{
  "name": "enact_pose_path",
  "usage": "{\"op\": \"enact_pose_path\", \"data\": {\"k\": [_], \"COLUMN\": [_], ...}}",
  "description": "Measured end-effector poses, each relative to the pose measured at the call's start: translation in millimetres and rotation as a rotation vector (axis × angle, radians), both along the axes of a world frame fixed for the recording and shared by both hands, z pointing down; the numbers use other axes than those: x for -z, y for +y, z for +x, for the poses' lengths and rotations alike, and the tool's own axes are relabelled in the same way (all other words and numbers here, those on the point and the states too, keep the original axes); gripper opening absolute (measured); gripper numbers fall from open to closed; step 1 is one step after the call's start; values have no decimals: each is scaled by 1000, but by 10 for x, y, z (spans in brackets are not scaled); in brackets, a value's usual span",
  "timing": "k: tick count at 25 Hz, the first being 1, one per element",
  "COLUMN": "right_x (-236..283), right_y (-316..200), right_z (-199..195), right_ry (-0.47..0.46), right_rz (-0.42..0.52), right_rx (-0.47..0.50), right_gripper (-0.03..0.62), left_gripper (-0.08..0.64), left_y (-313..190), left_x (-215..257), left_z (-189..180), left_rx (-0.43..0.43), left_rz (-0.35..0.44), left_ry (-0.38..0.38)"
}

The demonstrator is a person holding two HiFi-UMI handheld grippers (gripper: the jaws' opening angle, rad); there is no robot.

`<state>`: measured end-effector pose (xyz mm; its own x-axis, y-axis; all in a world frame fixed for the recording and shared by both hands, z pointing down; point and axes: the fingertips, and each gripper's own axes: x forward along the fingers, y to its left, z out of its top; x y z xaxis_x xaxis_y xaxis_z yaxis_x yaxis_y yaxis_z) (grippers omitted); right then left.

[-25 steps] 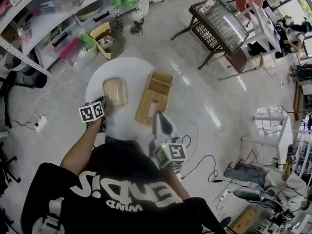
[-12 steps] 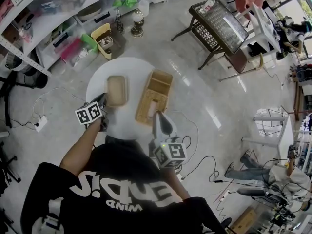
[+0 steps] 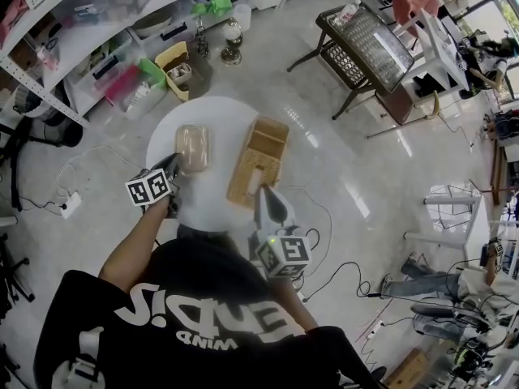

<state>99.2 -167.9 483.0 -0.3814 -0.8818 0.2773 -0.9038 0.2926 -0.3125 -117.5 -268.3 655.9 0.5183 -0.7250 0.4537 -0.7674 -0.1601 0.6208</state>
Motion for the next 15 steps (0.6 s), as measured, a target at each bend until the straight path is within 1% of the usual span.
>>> {"op": "enact_pose_path", "data": {"k": [3, 5, 8, 12, 15], "right_x": [22, 38, 58, 116, 162], "right_y": [1, 11, 54, 87, 111], "right_z": [2, -5, 10, 69, 65], "right_ry": [-4, -6, -15, -25, -36], "right_rz": [6, 13, 21, 32, 41], "right_rx": [8, 14, 20, 41, 75], "right_gripper": [0, 0, 1, 1, 0], "left_gripper": [32, 34, 34, 34, 35], "left_y": [-72, -126, -143, -74, 62], "left_x": [172, 345, 702, 1197, 1527], "left_z": [5, 5, 23, 77, 122], "left_rx": [-1, -7, -12, -14, -15], "left_rz": [33, 75, 165, 283, 351], "left_ry": [-32, -57, -103, -204, -265]}}
